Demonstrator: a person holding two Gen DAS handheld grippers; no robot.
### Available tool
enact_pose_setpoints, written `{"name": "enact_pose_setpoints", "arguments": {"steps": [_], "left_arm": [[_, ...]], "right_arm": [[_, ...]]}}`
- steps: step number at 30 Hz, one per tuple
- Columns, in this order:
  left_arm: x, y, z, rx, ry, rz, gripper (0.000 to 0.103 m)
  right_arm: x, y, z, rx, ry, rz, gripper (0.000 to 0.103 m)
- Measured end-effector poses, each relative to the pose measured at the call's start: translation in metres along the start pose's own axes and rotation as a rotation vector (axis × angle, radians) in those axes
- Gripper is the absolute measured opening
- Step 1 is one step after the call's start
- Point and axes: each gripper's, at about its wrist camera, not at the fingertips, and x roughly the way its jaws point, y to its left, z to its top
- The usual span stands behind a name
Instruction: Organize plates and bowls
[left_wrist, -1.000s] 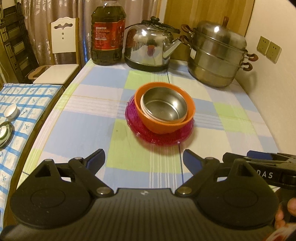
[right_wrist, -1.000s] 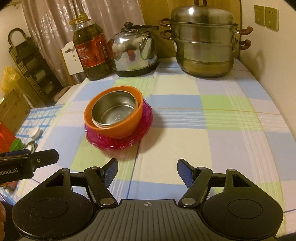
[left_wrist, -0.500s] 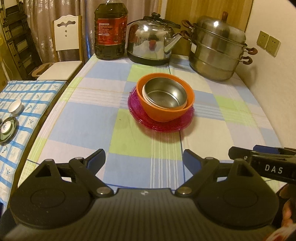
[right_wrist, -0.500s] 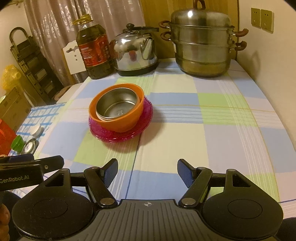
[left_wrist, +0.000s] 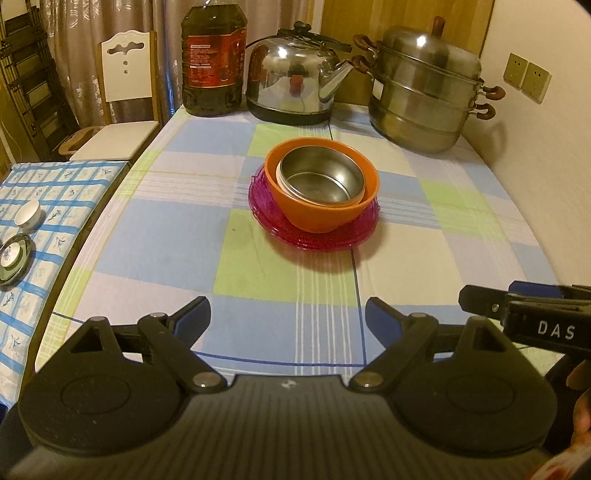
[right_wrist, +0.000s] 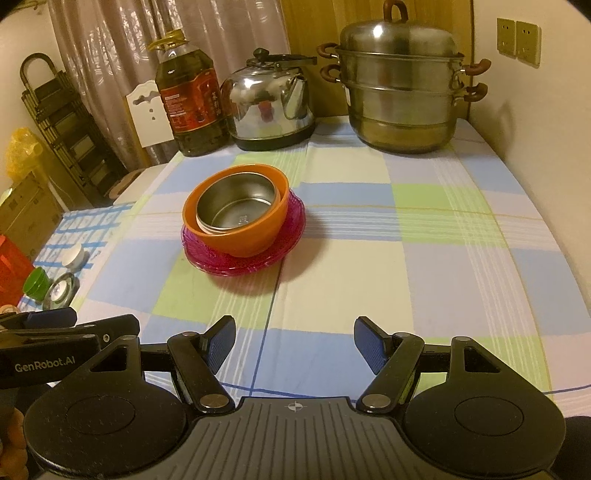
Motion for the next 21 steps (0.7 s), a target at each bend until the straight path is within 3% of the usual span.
{"name": "enact_pose_setpoints", "arguments": {"steps": [21], "left_arm": [[-0.0007,-0.0022,0.0001,0.014,-0.010,0.005,0.090]], "right_arm": [[-0.0018,0.0006,-0.0018,-0.008,0.001,0.000,0.071]]}}
